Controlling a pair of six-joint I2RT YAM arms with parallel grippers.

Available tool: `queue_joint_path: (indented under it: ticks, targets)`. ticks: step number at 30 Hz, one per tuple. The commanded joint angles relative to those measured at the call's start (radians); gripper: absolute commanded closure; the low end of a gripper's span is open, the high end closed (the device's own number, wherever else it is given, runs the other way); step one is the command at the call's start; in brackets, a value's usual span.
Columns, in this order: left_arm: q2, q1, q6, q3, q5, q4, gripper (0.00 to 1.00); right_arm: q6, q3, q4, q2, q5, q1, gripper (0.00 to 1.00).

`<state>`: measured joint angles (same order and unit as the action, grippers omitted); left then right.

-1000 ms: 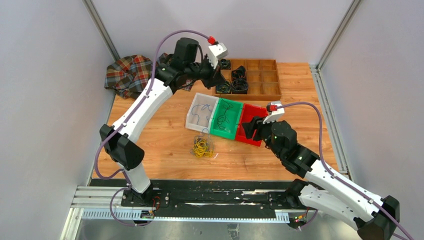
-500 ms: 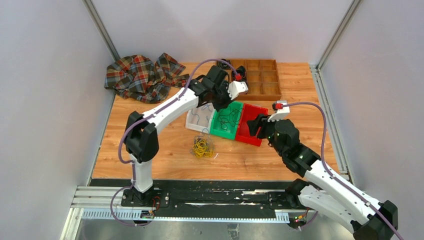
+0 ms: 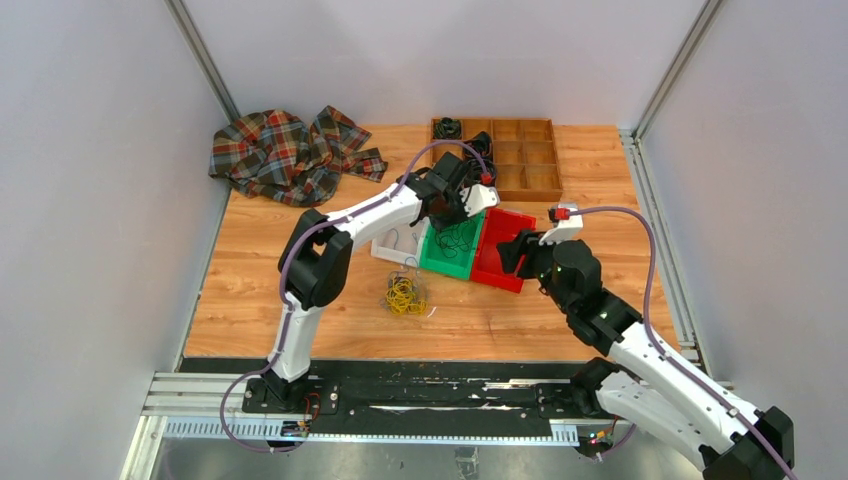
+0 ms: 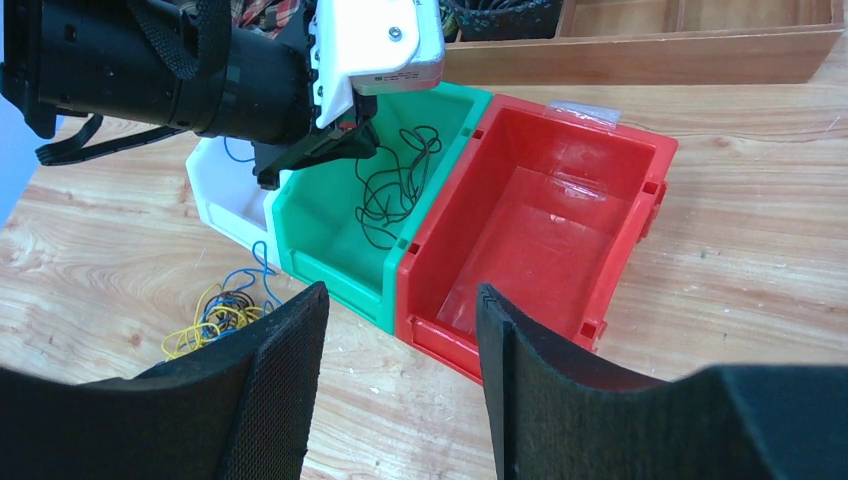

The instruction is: Untangle the cables

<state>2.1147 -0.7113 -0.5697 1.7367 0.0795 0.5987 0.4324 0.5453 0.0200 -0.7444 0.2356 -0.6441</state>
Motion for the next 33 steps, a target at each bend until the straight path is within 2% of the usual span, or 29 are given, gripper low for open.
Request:
queue_joint_path:
  ticks: [1,3,4,8,13,16,20,25,33]
  targets:
    - [-0.025,-0.008,0.009,-0.034,-0.001,-0.116,1.00,0.021,-0.008,0.009,0.013,-0.012,0.033,0.44]
    - [-0.039,-0.008,0.035,-0.030,0.024,-0.103,0.99,0.021,-0.004,-0.002,0.019,-0.012,0.034,0.44]
    - [-0.048,-0.008,0.051,-0.024,0.031,-0.088,0.95,0.020,-0.005,-0.004,0.026,-0.012,0.036,0.44]
    - [-0.079,-0.001,0.082,0.006,0.063,-0.010,0.68,0.022,-0.003,-0.019,0.052,-0.018,0.038,0.44]
    - [-0.145,0.032,0.086,0.002,0.145,0.040,0.23,0.019,0.024,-0.065,0.059,-0.041,0.041,0.43]
    - [-0.169,0.046,0.078,0.061,0.171,0.147,0.01,0.012,0.051,-0.091,0.066,-0.049,0.041,0.43]
    - [-0.241,0.061,0.090,0.064,0.214,0.224,0.02,0.000,0.084,-0.123,0.059,-0.069,0.041,0.42]
    - [-0.388,0.073,0.067,-0.099,0.191,0.240,0.02,-0.021,0.129,-0.163,0.014,-0.132,0.041,0.40]
    - [-0.617,0.099,0.058,-0.444,0.283,0.293,0.01,-0.010,0.138,-0.191,-0.019,-0.196,0.041,0.40]
